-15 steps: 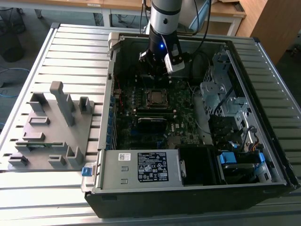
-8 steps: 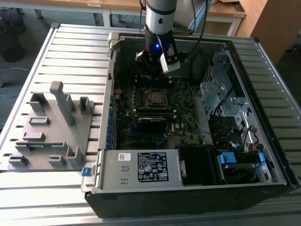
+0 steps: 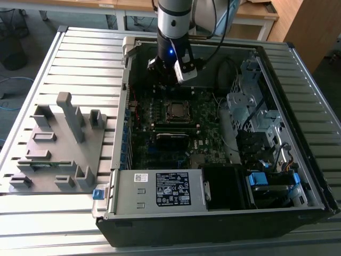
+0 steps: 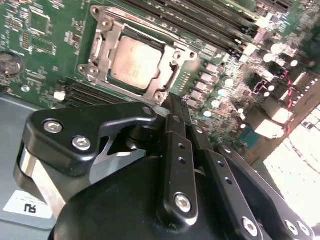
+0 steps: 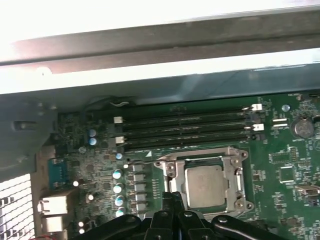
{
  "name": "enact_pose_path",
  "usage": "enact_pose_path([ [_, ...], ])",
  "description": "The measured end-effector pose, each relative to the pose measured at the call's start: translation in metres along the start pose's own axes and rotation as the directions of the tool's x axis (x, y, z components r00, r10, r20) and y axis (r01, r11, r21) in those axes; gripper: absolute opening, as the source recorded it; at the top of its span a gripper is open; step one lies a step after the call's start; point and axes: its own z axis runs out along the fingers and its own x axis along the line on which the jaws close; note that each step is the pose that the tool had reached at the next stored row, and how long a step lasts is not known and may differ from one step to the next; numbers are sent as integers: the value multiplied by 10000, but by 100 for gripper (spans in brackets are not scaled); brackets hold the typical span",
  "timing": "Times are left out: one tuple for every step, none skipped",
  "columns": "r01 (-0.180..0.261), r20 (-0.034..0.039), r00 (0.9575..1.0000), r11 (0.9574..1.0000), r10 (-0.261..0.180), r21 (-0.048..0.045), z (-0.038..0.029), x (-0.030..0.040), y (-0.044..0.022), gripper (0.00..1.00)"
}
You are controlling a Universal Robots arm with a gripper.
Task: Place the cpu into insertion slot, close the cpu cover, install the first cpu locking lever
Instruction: 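Close the cpu cover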
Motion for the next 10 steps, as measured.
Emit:
enact_pose_path([
  [0,11,10000,10000,0,-1,0,17,-2,10],
  [1,20,10000,10000,-1,-2,0,31,-4,10],
  [0,28,10000,10000,0,-4,0,41,-4,10],
  [1,32,10000,10000,-1,-5,0,45,-5,10],
  [1,33,10000,10000,-1,-5,0,46,-5,10],
  [2,33,10000,10000,-2,-4,-2,46,-5,10],
  [2,32,10000,10000,-2,-2,-8,47,-5,10],
  [2,33,10000,10000,-2,-3,-14,46,-5,10],
  [1,33,10000,10000,-1,-4,-22,46,-4,10],
  [1,33,10000,10000,-1,-4,-34,47,-4,10],
])
